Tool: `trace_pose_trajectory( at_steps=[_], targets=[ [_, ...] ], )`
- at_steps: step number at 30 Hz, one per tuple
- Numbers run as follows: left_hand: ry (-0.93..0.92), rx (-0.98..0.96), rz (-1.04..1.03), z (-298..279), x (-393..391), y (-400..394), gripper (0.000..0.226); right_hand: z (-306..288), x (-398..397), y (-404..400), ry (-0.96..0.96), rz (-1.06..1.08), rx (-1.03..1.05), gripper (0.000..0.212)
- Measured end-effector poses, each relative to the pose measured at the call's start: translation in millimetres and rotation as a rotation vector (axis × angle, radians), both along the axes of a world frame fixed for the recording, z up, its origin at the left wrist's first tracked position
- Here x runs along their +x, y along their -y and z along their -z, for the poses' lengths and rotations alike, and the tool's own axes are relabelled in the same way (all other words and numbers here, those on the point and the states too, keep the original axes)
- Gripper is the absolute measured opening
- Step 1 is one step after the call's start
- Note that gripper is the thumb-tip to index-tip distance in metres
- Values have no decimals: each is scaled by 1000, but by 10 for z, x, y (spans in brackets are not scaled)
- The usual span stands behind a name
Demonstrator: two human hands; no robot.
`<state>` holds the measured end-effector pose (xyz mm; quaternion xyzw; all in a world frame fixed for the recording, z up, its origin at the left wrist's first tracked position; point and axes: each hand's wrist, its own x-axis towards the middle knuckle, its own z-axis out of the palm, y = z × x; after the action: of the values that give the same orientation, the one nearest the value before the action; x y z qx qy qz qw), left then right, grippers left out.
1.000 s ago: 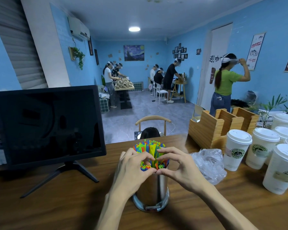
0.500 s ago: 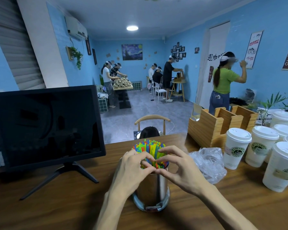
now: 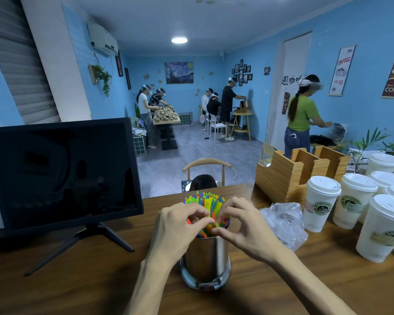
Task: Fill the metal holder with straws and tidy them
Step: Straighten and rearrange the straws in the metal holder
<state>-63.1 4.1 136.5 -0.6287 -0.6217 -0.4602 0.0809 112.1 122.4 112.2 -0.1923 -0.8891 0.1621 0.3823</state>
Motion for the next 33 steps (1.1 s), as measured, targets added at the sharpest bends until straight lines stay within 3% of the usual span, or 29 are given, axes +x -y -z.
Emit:
trace_pose_trajectory(
  at_steps=[5, 11, 16, 24, 33],
  targets=[
    [74, -29, 54, 52, -17, -3, 27, -42, -58, -55, 51, 19, -116, 27],
    [62, -151, 47, 98, -81, -35, 16, -107, -75, -92, -30, -6, -284, 29],
    [122, -4, 1, -23, -72, -49, 24, -283, -85, -105, -131, -76, -358, 29],
    [564, 117, 99, -344, 48, -184, 28, -614, -288, -44, -304, -171, -463, 28],
    [781, 224, 188, -282, 87, -289, 26, -574, -374, 52, -267, -112, -385, 32]
  ],
)
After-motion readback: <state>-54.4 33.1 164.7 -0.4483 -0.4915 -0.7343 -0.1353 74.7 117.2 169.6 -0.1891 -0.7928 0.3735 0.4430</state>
